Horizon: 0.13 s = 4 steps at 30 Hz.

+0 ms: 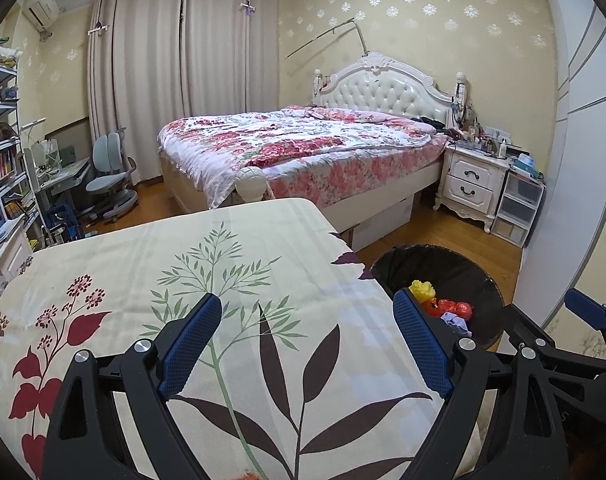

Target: Collect trash

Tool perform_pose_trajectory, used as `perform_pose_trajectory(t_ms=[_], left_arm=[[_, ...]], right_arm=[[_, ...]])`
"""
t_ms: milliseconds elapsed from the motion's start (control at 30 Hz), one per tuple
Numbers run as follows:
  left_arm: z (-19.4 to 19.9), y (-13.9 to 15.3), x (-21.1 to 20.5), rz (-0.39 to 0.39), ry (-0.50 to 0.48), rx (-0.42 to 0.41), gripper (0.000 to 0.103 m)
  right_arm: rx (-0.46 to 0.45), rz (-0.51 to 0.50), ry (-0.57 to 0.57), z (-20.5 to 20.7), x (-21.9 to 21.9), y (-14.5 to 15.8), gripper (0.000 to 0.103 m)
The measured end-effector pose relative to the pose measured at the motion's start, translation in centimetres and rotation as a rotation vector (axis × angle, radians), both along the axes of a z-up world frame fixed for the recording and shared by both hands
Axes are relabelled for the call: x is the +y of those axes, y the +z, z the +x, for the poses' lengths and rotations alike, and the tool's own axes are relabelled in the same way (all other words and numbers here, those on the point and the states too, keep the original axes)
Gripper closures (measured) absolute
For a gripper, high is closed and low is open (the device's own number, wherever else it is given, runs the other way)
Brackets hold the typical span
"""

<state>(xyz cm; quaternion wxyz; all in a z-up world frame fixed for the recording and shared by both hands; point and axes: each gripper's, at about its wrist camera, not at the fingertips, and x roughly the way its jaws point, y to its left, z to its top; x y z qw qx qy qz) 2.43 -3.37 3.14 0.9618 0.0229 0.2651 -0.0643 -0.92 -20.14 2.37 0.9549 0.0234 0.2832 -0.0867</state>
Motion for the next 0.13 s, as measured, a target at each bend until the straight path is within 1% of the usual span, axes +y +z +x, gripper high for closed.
perform_pose_trajectory(t_ms=[133], left_arm=[[0.45,-0.46,0.95,-0.001,0.024,0.020,0.016]], right_arm=[[0.006,0.000,0.013,0.13,0.66,-0.45,0.012]])
